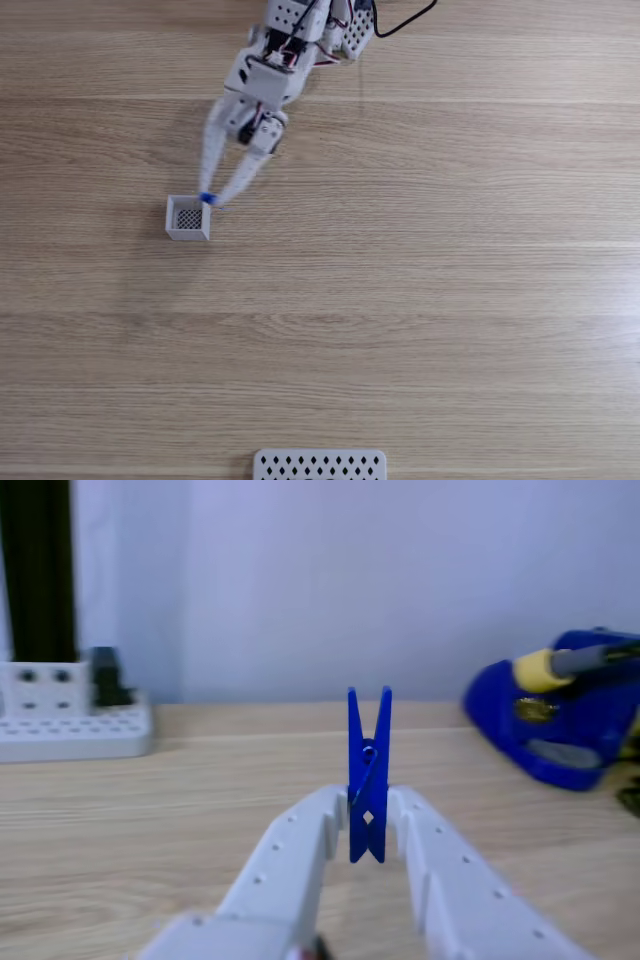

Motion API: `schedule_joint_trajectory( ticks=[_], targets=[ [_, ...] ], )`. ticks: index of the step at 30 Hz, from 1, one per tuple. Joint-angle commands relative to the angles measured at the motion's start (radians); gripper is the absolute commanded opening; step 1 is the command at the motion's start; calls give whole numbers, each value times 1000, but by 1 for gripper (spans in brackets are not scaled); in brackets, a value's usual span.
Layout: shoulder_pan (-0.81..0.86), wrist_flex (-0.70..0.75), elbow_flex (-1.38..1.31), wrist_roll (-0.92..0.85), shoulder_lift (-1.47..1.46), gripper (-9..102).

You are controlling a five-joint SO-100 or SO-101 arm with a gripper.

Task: Grasp a peg and put it in the crate.

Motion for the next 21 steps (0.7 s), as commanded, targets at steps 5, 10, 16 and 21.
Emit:
schedule_joint_trajectory(
  ticks=[5, 10, 16, 21],
  targets=[
    [95, -94, -97, -9, -109, -1],
    [120, -95, -169, -9, -187, -1],
    [121, -95, -265, -9, -298, -1],
    [124, -95, -339, -9, -400, -1]
  ],
)
